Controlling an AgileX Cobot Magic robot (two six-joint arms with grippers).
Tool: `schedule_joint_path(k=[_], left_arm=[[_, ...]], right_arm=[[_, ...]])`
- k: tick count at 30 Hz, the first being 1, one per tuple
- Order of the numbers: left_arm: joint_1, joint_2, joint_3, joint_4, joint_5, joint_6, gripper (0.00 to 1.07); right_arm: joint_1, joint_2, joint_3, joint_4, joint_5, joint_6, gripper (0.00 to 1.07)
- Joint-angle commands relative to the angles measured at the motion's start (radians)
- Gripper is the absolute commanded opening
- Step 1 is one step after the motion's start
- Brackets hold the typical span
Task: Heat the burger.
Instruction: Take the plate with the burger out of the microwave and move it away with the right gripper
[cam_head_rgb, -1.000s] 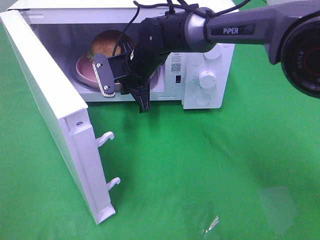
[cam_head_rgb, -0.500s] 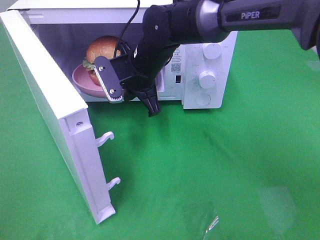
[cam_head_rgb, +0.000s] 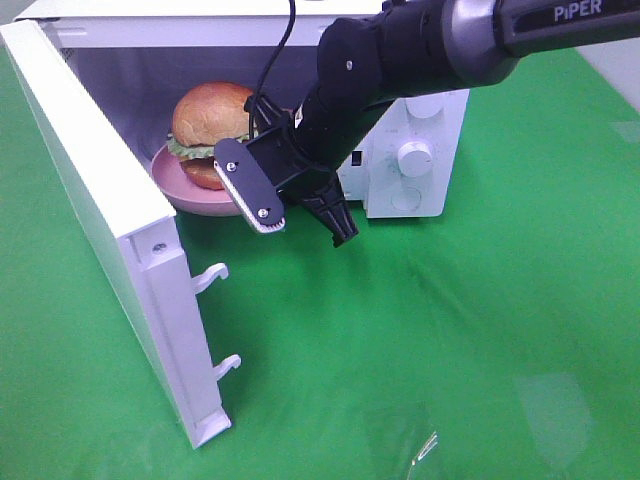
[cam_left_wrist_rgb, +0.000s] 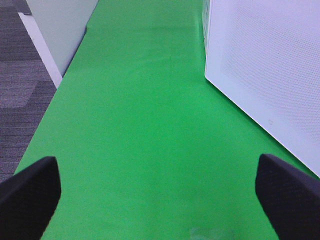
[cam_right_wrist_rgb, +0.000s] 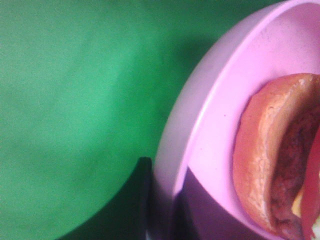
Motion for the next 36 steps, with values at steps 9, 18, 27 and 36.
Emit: schedule_joint_path(k=[9, 18, 27, 36], left_arm=[[0.001, -0.018, 0.001, 0.004, -0.003, 0.000, 0.98], [0.001, -0.018, 0.001, 0.004, -0.003, 0.000, 0.98], [0.001, -0.018, 0.001, 0.004, -0.003, 0.000, 0.98], [0.001, -0.018, 0.001, 0.004, -0.003, 0.000, 0.98]], right_arm=[[-0.001, -0.121, 0.116, -0.003, -0.089, -0.027, 0.00], [-0.001, -0.257, 0.314, -0.003, -0.192, -0.028, 0.00], [0.002, -0.392, 0.488, -0.005, -0.255, -0.023, 0.00], [0.002, -0.554, 0.640, -0.023, -0.259, 0.020, 0.00]])
